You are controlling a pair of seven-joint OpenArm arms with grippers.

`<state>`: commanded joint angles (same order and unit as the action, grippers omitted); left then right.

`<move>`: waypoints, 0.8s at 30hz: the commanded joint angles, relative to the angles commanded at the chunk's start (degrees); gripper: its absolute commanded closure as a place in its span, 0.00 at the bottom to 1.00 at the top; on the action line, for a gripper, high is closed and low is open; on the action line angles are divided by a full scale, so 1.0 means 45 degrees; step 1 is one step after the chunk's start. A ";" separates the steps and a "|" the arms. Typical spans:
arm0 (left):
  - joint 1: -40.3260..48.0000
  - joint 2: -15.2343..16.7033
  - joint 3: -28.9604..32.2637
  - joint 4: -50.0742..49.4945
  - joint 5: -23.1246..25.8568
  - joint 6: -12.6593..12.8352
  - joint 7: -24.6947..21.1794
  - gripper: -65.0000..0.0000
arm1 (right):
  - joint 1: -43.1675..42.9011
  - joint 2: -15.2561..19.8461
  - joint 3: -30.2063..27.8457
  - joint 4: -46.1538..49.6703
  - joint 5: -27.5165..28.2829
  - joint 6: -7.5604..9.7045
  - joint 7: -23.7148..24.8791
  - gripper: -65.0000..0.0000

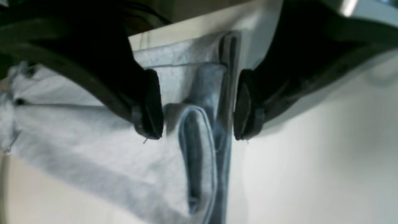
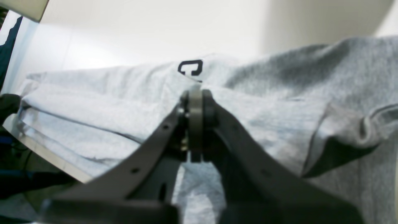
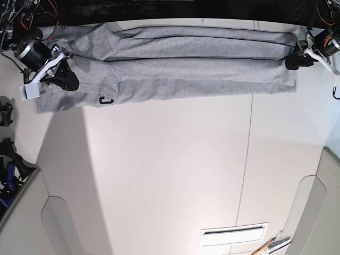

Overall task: Fold the T-shirt properly
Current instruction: 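Release and regrasp the strip ends with both grippers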

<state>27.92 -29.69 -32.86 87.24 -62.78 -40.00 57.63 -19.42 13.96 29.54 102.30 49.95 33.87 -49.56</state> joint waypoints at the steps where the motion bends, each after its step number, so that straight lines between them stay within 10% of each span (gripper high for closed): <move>1: 0.0000 0.0000 0.0112 0.0000 0.0525 0.0000 -0.0369 0.39 | 0.0000 0.0000 0.0000 0.0000 0.0000 0.0000 0.0000 1.00; 17: 0.0000 -0.0034 0.2045 0.0000 -0.0369 0.0000 0.0753 0.40 | 0.0000 0.0000 0.0000 0.0000 0.0044 0.0000 -0.0005 1.00; 19: -0.0005 -0.0034 0.2327 0.0000 -0.0369 0.0000 0.0500 0.53 | 0.0000 0.0000 0.0005 0.0000 0.0044 0.0000 -0.0005 1.00; 22: -0.0044 -0.0039 0.2234 0.0005 -0.0369 0.0000 0.0063 0.98 | 0.0000 0.0000 0.0005 0.0000 0.0049 0.0000 -0.0005 1.00; 24: -0.0073 -0.0039 0.2074 0.0010 -0.0369 0.0000 -0.0427 1.00 | 0.0005 0.0000 0.0005 0.0005 0.0117 -0.0005 -0.0005 1.00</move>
<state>27.59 -29.87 -23.53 87.29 -64.45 -40.00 55.70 -19.40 13.96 29.56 102.32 50.48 33.85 -49.58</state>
